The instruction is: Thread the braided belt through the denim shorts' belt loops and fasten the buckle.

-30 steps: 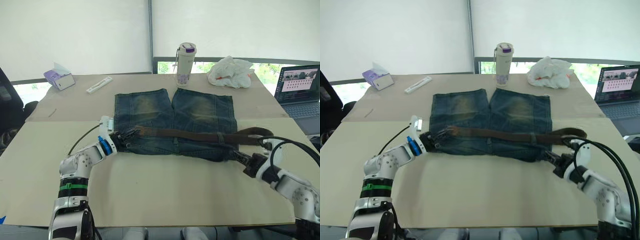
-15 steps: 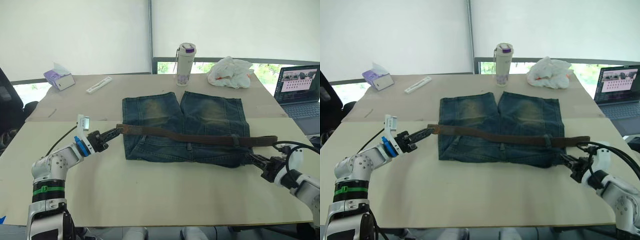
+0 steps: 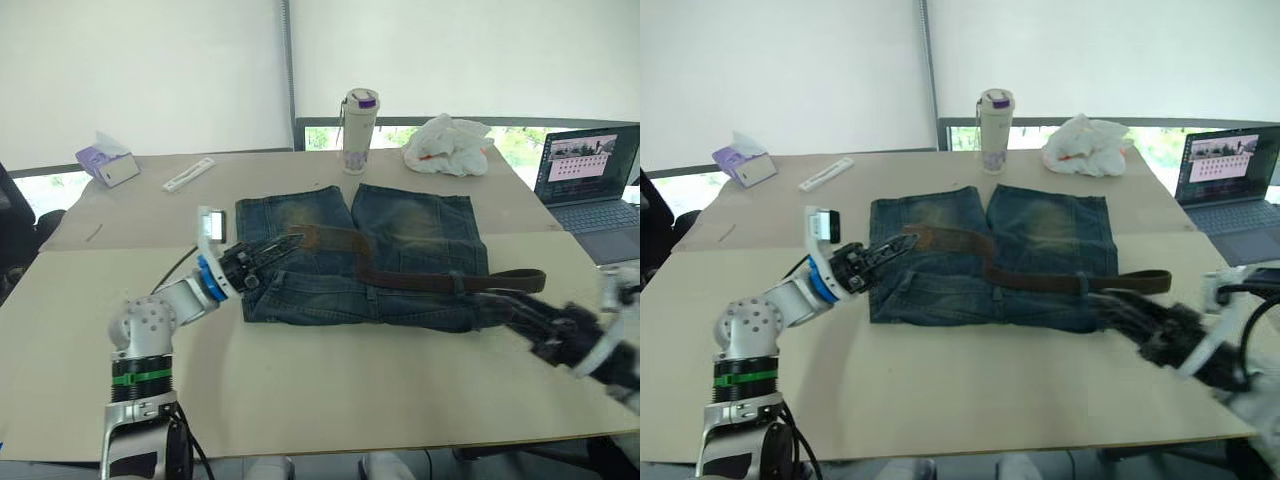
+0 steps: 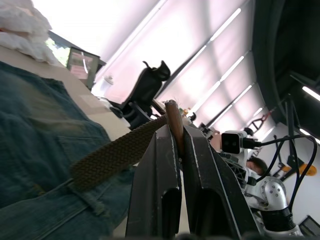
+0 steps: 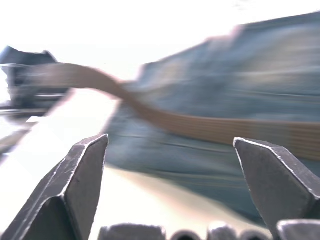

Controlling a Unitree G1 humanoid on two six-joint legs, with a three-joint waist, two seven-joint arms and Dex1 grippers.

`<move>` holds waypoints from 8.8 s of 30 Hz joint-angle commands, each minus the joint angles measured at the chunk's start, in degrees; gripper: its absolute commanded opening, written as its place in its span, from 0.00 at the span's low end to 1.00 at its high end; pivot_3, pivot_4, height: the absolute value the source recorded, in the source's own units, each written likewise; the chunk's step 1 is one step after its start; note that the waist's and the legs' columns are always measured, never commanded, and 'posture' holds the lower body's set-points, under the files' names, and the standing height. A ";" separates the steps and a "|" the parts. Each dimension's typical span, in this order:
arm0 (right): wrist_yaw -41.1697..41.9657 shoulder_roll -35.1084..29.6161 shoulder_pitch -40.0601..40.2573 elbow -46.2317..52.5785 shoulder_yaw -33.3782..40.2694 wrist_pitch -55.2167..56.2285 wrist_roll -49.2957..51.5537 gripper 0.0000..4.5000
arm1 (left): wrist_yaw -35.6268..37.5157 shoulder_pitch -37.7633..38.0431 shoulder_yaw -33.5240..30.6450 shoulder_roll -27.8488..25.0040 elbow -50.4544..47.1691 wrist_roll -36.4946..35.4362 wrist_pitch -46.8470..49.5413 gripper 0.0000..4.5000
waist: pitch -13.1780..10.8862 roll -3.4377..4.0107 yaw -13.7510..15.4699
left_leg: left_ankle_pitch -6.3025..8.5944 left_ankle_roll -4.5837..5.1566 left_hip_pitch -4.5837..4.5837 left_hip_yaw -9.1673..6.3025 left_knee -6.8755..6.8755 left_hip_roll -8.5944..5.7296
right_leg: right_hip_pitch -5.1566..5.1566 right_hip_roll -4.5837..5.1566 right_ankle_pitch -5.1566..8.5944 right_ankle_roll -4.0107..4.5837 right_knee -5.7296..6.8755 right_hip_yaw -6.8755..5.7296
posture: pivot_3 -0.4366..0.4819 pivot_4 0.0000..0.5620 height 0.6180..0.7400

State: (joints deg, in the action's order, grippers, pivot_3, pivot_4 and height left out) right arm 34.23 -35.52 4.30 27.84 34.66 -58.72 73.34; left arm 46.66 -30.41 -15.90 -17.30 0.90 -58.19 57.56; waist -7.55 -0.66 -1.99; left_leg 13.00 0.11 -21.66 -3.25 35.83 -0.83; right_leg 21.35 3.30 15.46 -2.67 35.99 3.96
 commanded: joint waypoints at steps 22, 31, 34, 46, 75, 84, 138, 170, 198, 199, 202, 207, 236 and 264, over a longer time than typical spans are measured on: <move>-32.58 29.71 -14.83 -2.04 -18.53 18.84 10.77 0.42 | -1.61 -1.28 4.43 4.26 -0.15 -0.15 -2.52 0.00 | 0.03 -0.01 0.24 | 0.00 0.00 0.19 -0.19 0.03 -0.14 | 0.26 0.19 -0.01 0.00 0.03 0.06 | 0.48 0.27 1.00; -30.46 21.66 -13.35 1.37 -13.69 21.76 7.69 0.01 | -3.47 -1.49 5.83 4.71 0.52 1.61 -3.53 0.00 | 0.02 -0.01 0.13 | 0.00 0.00 0.13 -0.19 0.04 -0.15 | 0.28 0.19 -0.01 0.00 0.01 0.05 | 0.48 0.27 1.00; -29.68 14.55 -11.83 0.70 -10.27 22.61 3.84 0.01 | -3.77 -1.22 6.41 4.47 0.74 2.61 -4.03 0.00 | 0.02 -0.02 0.28 | 0.00 0.00 0.11 -0.15 0.04 -0.19 | 0.27 0.19 0.00 0.00 -0.02 0.04 | 0.48 0.27 1.00; -27.69 7.44 -11.25 1.87 -13.27 22.72 1.91 0.01 | -4.07 -1.16 8.96 5.03 2.15 4.13 -6.70 0.00 | 0.01 -0.05 0.42 | 0.00 0.00 0.01 0.11 0.04 -0.16 | 0.27 0.11 0.01 -0.02 -0.05 0.03 | 0.48 0.27 1.00; -26.39 14.18 -14.97 -1.86 -23.49 19.20 0.03 0.70 | -3.66 -0.79 9.21 5.44 0.87 3.58 -5.78 0.00 | 0.02 -0.03 1.00 | 0.00 0.00 -0.19 -0.03 0.07 -0.18 | 0.58 0.15 -0.02 0.01 0.01 0.06 | 0.48 0.27 1.00; -25.86 14.92 -16.25 -2.39 -25.23 18.49 -0.91 0.70 | -2.33 -0.21 9.92 5.38 1.48 4.59 -6.61 0.00 | 0.02 -0.02 0.99 | 0.00 0.00 -0.20 -0.04 0.07 -0.18 | 0.61 0.14 -0.02 0.02 0.03 0.06 | 0.48 0.27 1.00; -19.92 -7.16 -10.57 -5.31 -14.72 4.54 -5.34 0.00 | 8.81 3.48 23.10 0.26 7.48 31.31 -29.00 0.97 | 0.05 0.02 0.80 | -0.01 0.02 -0.33 0.19 0.08 -0.12 | 0.62 0.08 -0.04 0.04 0.04 0.07 | 0.48 0.27 1.00; -40.33 14.96 -14.97 -8.89 -14.90 3.43 -3.28 0.00 | 8.32 3.94 23.24 1.09 6.36 31.30 -28.51 0.97 | 0.12 0.08 0.61 | -0.01 0.02 -0.28 0.07 0.09 -0.12 | 0.65 0.08 -0.05 0.05 0.10 0.08 | 0.48 0.27 1.00; -48.71 18.00 -21.16 -16.89 -16.33 3.27 3.17 0.00 | 6.78 1.84 19.20 4.14 16.20 35.63 -42.99 0.97 | 0.15 0.14 -0.21 | -0.01 0.03 -0.33 0.11 0.10 -0.15 | 0.68 0.09 -0.06 0.07 0.12 0.07 | 0.48 0.27 1.00; -48.72 18.03 -21.29 -16.89 -16.58 3.42 2.52 0.00 | 6.89 1.91 19.16 4.15 16.25 35.74 -43.04 0.97 | 0.15 0.14 -0.21 | -0.01 0.03 -0.33 0.11 0.10 -0.15 | 0.68 0.09 -0.06 0.07 0.12 0.07 | 0.48 0.27 1.00; -48.85 18.71 -21.86 -17.05 -16.48 3.60 2.51 0.00 | 7.06 2.06 19.11 4.23 16.22 35.65 -42.87 0.97 | 0.15 0.14 -0.24 | -0.01 0.03 -0.33 0.10 0.10 -0.14 | 0.68 0.09 -0.06 0.07 0.12 0.07 | 0.48 0.27 1.00; -48.78 18.89 -22.10 -17.23 -16.44 3.36 1.35 0.00 | 7.29 2.43 19.40 4.22 15.92 35.82 -42.70 0.97 | 0.15 0.14 -0.27 | -0.01 0.03 -0.32 0.08 0.09 -0.14 | 0.68 0.08 -0.06 0.07 0.13 0.07 | 0.48 0.27 1.00; -46.21 18.76 -24.43 -18.87 -16.96 -1.56 2.20 0.00 | 7.47 2.89 20.17 4.98 15.14 36.07 -43.11 0.97 | 0.16 0.15 -0.36 | -0.01 0.03 -0.31 0.07 0.09 -0.14 | 0.68 0.09 -0.06 0.07 0.13 0.07 | 0.48 0.27 1.00; -41.62 34.83 -25.39 -26.01 -12.79 4.47 6.33 0.00 | 3.95 2.45 13.24 6.06 15.54 31.52 -40.41 0.97 | 0.17 0.18 -0.56 | -0.01 0.03 -0.30 -0.16 0.08 -0.06 | 0.75 0.10 -0.07 0.08 0.18 0.07 | 0.48 0.27 1.00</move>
State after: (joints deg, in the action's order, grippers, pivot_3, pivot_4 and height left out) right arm -9.08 -1.20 -20.71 0.53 21.42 -55.10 76.44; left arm 50.95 -27.24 -1.40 -11.46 18.23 -24.96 16.61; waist -7.37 -0.48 -2.56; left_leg 12.99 0.13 -21.96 -3.41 35.91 -0.90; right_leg 22.10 3.40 15.39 -2.60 36.17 4.04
